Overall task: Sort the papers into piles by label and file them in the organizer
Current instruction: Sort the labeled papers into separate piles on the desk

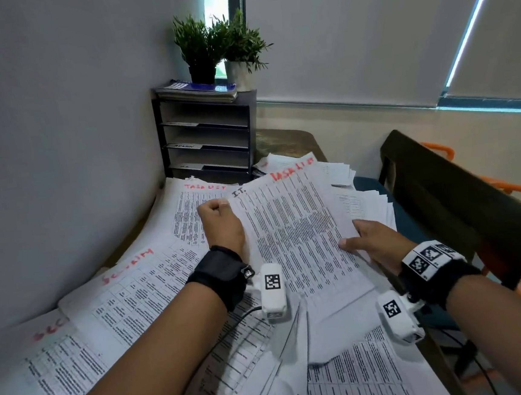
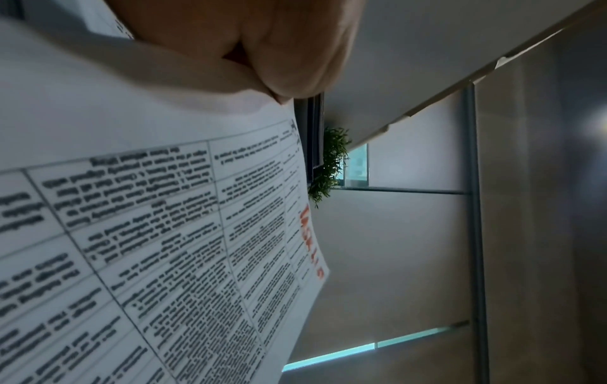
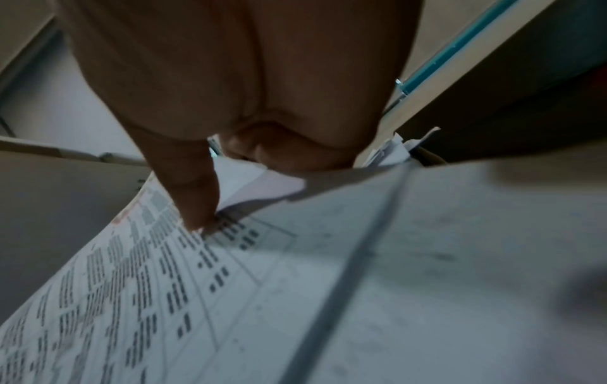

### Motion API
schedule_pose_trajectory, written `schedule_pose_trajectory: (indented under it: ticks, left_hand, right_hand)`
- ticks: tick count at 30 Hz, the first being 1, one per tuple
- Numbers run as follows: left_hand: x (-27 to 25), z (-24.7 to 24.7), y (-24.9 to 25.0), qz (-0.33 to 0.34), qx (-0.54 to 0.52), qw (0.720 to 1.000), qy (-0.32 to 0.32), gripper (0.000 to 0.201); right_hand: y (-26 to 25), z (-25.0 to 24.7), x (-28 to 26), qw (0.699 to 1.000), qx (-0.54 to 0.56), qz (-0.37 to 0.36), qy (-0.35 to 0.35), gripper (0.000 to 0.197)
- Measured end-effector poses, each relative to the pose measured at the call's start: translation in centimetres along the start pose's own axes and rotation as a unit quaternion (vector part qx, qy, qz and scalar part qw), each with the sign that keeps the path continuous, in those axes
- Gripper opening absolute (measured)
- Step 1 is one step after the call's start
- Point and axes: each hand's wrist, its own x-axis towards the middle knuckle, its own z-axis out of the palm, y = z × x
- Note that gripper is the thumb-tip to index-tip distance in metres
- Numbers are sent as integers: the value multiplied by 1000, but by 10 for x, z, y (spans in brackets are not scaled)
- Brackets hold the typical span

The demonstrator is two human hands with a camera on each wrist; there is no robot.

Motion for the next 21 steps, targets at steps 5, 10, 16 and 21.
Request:
schedule_pose_trajectory:
  ticks: [5, 10, 16, 21]
  left_hand:
    - [6, -6, 0, -13, 21, 999, -23, 16]
    - [-21, -10, -11, -143, 24, 975, -167, 41]
    - [-28, -11, -26, -172, 99, 956, -217, 44]
    - [-24, -10, -32, -172, 120, 951, -227, 45]
  right_hand:
    - [18, -6, -1, 999, -29, 19, 0, 24]
    - [16, -3, -4, 996, -83, 15, 13, 22]
    - [23, 0, -6, 991, -131, 33, 24, 29]
    - [28, -3, -5, 989, -133, 53, 30, 42]
